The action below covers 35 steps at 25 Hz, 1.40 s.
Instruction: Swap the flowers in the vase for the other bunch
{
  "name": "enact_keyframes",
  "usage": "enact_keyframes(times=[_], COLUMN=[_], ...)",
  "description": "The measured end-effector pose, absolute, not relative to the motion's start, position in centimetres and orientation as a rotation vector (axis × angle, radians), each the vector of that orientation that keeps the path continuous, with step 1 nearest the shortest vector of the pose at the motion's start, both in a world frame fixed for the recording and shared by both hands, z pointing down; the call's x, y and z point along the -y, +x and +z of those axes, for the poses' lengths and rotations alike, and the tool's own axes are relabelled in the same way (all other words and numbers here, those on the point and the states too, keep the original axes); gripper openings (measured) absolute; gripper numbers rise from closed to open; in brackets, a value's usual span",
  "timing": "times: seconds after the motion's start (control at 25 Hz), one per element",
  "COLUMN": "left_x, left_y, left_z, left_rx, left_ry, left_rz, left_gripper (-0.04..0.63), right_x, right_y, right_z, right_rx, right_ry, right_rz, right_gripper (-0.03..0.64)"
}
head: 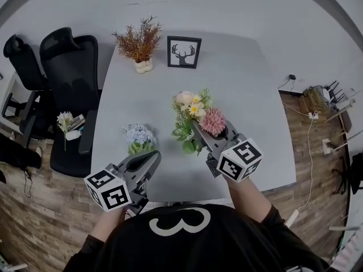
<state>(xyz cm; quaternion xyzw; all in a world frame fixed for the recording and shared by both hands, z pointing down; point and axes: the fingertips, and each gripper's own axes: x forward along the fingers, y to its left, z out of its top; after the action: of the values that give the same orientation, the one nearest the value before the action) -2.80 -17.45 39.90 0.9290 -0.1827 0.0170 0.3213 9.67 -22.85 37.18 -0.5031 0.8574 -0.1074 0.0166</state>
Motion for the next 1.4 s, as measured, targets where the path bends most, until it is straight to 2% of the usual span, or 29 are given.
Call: enact_keyframes(times=[0.24,0.76,1.4], left_x=[16.9,16.5,16.2], left_y=[-2.7,-2.6,-0.7], left_z=[40.0,39.7,36.3], left_rx=[0.458,0.435,0.391], left_ry=[2.447,2.471,2.520], left_rz=[0.063,0.067,-0.025], left_gripper=[0.011,0.009,0.011], right_x=[22.3,21.5,17.6], right_y=[9.7,10.2,15.2], right_z=[37.2,34.2,23.1], right_rx=[-2.637,-2.548,-2.357], right_ry=[-1.577,-1.566,-1.508], right_rz=[-0.336,-0.253,-0.050], right_gripper=[0.085,0.081,0.081])
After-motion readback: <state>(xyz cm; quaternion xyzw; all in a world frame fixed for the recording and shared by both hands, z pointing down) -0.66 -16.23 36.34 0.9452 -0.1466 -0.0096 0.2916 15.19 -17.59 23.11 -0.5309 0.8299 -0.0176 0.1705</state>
